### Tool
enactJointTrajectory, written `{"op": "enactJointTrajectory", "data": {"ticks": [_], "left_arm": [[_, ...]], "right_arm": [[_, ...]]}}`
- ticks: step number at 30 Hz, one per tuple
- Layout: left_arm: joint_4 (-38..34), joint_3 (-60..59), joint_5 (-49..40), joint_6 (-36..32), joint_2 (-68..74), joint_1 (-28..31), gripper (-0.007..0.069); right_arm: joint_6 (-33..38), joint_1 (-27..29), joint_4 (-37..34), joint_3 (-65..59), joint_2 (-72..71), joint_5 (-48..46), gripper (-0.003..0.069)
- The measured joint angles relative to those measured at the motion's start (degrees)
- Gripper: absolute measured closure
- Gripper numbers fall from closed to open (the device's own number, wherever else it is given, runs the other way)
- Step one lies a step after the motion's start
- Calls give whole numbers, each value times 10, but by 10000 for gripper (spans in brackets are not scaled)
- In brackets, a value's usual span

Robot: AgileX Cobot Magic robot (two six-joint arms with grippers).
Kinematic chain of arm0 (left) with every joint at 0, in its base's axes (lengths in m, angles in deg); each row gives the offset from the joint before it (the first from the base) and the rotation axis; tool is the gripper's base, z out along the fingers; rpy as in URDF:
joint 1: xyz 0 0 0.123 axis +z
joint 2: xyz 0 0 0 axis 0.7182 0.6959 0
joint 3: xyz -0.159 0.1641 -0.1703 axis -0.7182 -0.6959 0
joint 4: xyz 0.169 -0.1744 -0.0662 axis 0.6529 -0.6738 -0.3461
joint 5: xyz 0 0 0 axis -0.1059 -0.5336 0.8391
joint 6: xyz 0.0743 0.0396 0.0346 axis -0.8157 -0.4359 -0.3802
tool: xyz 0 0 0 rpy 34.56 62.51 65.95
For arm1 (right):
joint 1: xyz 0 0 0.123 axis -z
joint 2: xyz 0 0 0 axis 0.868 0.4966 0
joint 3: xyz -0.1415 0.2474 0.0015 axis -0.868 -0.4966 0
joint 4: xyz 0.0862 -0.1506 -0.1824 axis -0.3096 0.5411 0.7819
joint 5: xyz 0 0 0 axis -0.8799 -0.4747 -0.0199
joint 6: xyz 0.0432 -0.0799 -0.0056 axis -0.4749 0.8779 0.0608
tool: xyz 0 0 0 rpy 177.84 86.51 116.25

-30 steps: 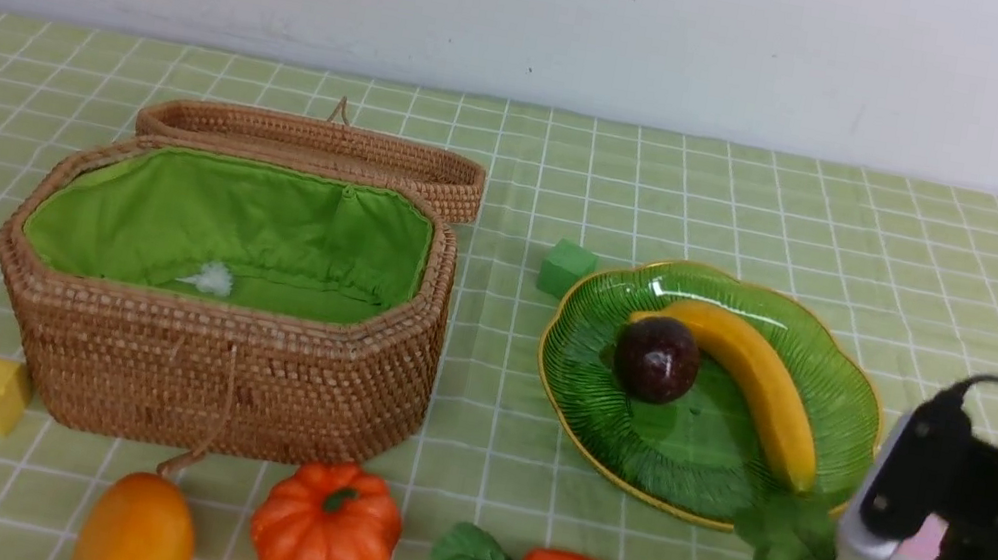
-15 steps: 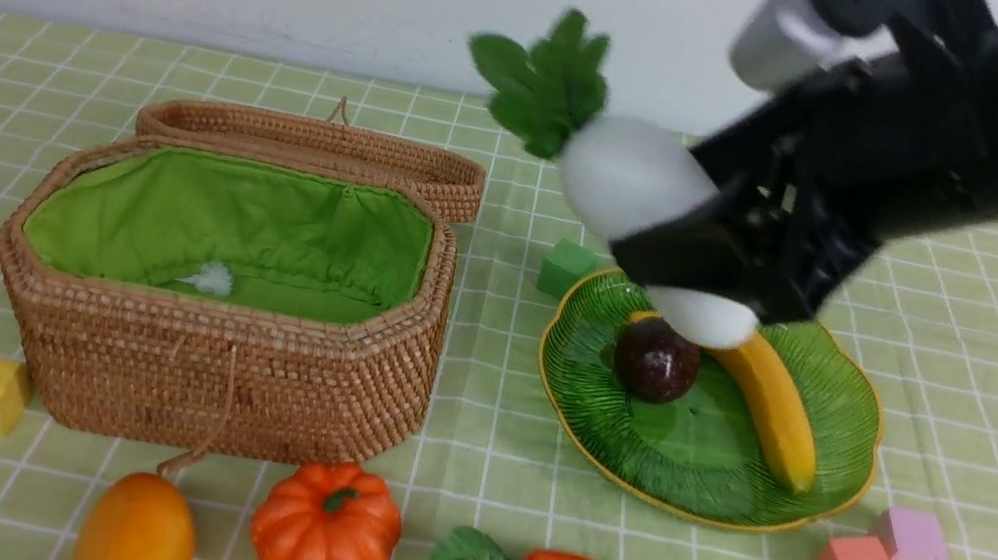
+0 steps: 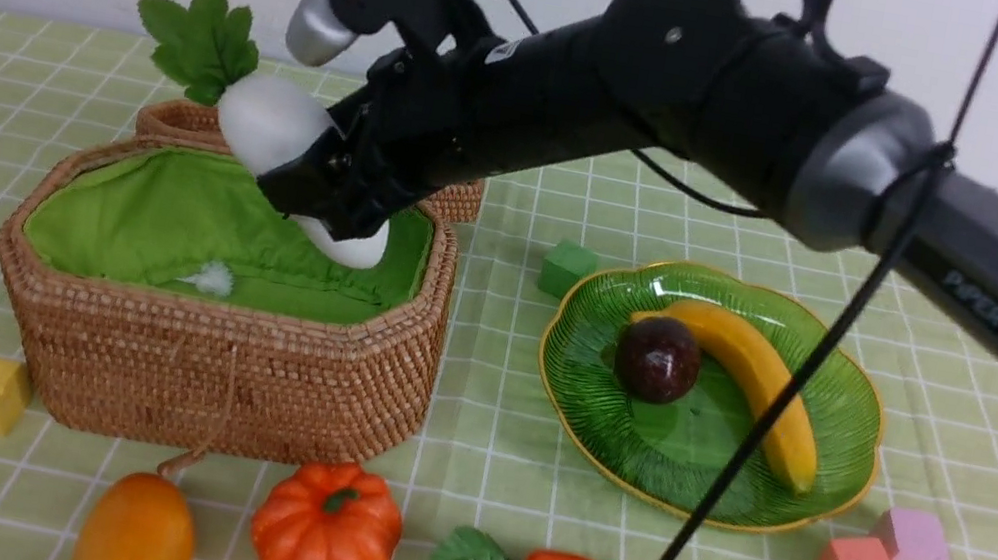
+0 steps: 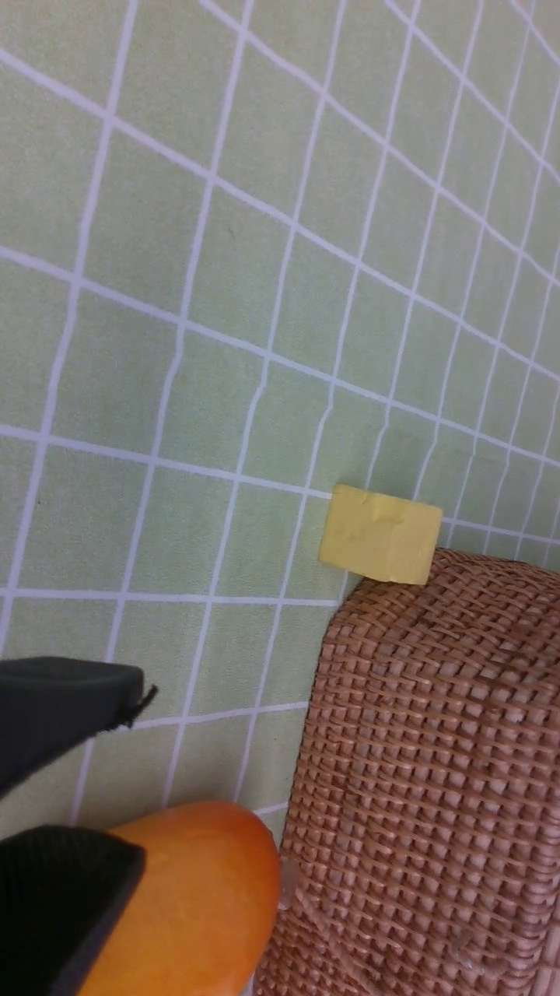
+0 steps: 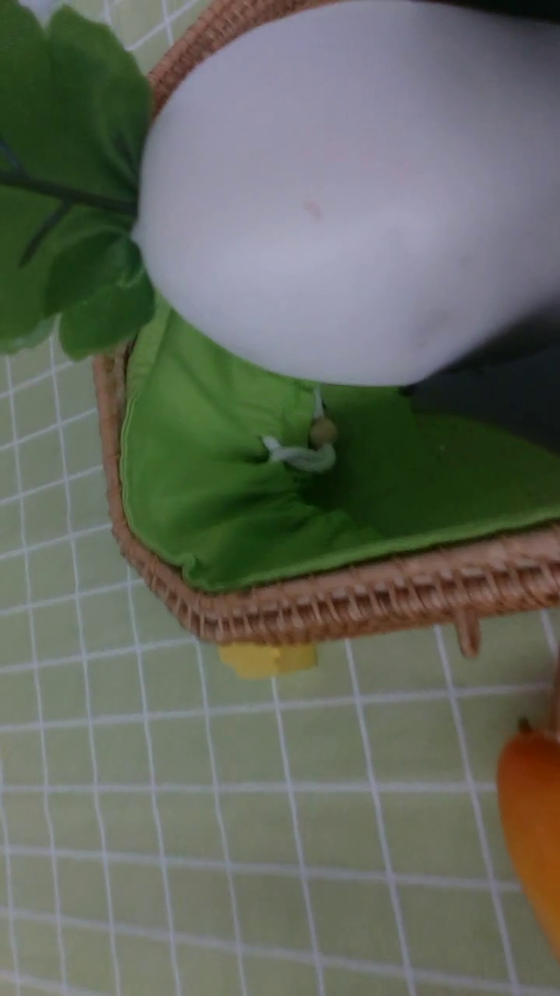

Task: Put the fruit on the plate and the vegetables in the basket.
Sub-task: Take a daikon with your right arm and place it on the basket on the left, then take a chayote with your right arm and place it on the basket on the left.

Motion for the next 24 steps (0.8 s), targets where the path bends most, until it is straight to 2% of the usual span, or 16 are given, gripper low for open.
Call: {"op": "enactJointTrajectory", "data": {"ticks": [6, 10, 12, 17, 18, 20, 21, 24], "left_arm": [[0, 0, 0, 0, 0, 0, 386], [0, 0, 0, 0, 0, 0, 386], [0, 0, 0, 0, 0, 0, 386], [0, 0, 0, 0, 0, 0, 386], [0, 0, 0, 0, 0, 0, 386], [0, 0, 0, 0, 0, 0, 386], [0, 0, 0, 0, 0, 0, 386], [0, 0, 0, 0, 0, 0, 386]], "right_arm": [[-17, -2, 5, 4, 15, 13, 124], [-51, -3, 40, 9, 13, -7, 1], [-70, -3, 70, 11, 7, -29, -17], [-154, -3, 174, 17, -33, -81, -1], [-179, -3, 213, 18, -51, -111, 12], [-198, -3, 249, 18, -75, -147, 24], [-211, -3, 279, 18, -99, -197, 38], [-221, 1, 315, 2, -160, -275, 65]]}}
